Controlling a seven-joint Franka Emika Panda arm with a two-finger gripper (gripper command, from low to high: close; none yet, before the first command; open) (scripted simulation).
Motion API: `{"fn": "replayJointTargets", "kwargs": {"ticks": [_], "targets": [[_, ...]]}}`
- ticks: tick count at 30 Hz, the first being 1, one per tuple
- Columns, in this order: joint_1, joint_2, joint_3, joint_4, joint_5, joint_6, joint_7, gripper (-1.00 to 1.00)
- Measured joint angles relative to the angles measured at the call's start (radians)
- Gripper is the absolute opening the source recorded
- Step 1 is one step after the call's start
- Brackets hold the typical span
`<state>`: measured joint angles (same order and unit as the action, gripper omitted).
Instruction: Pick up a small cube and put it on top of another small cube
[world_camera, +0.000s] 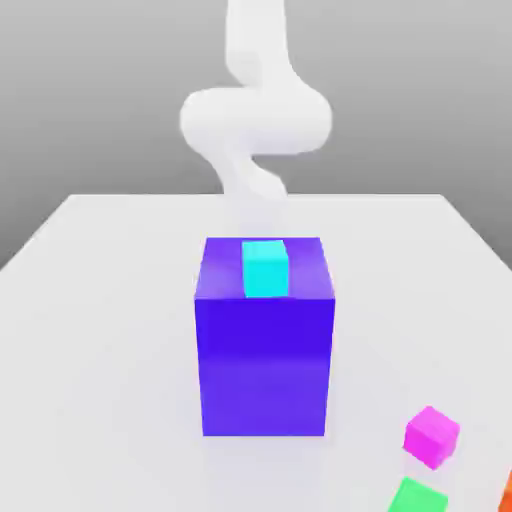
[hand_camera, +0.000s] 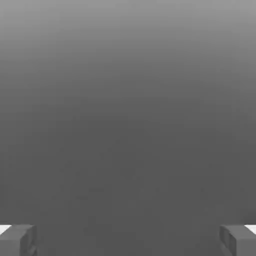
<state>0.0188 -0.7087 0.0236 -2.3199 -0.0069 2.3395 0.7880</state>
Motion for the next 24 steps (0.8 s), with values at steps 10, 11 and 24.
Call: {"fn": "replayJointTargets", "kwargs": {"ticks": [10, 11, 24], "targets": [[0.078, 0.368, 0.098, -0.081, -0.04, 0.16, -0.039, 0.0], [0.086, 0.404, 0.108, -0.089, -0.045, 0.176, -0.042, 0.0], [0.219, 0.877, 0.203, -0.191, -0.124, 0.38, -0.072, 0.0]]}}
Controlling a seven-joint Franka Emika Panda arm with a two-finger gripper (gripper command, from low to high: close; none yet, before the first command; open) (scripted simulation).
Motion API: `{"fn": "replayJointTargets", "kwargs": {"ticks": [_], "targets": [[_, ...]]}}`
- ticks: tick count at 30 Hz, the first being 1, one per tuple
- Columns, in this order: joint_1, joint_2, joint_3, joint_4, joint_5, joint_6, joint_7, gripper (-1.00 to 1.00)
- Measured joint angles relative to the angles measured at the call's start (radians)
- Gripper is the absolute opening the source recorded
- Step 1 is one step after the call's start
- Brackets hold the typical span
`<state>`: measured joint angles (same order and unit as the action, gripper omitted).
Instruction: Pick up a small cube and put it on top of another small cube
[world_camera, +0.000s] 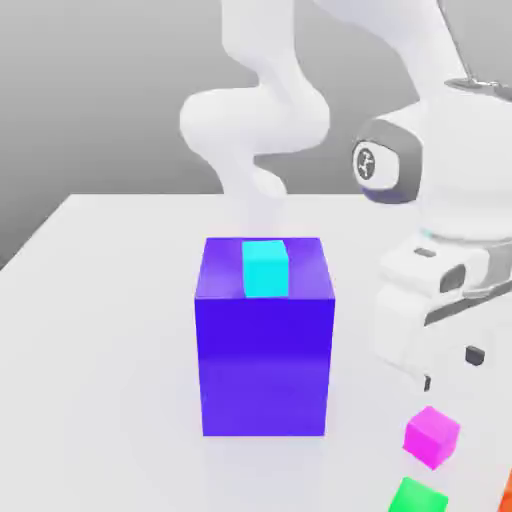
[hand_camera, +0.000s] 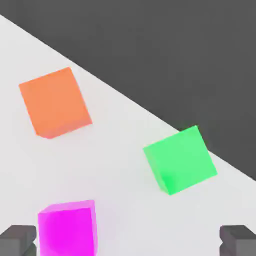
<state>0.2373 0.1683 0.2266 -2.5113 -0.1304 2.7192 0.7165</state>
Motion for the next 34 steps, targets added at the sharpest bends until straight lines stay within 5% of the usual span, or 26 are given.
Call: {"fn": "replayJointTargets", "kwargs": {"ticks": [6, 7, 14, 19, 27, 31, 32, 34], "targets": [[0.072, 0.218, -0.063, 0.021, -0.093, 0.147, 0.059, 0.0], [0.084, 0.244, -0.078, 0.027, -0.105, 0.168, 0.068, -1.0], [0.084, 0.246, -0.078, 0.027, -0.108, 0.169, 0.071, -1.0], [0.036, 0.09, -0.012, -0.006, -0.019, 0.047, 0.005, -1.0], [-0.019, 0.111, -0.101, 0.243, 0.072, -0.174, 0.204, -1.0], [-0.011, 0.23, -0.132, 0.28, 0.059, -0.092, 0.245, -1.0], [-0.008, 0.25, -0.135, 0.282, 0.055, -0.074, 0.249, 1.0], [-0.008, 0.25, -0.135, 0.282, 0.055, -0.074, 0.249, 1.0]]}}
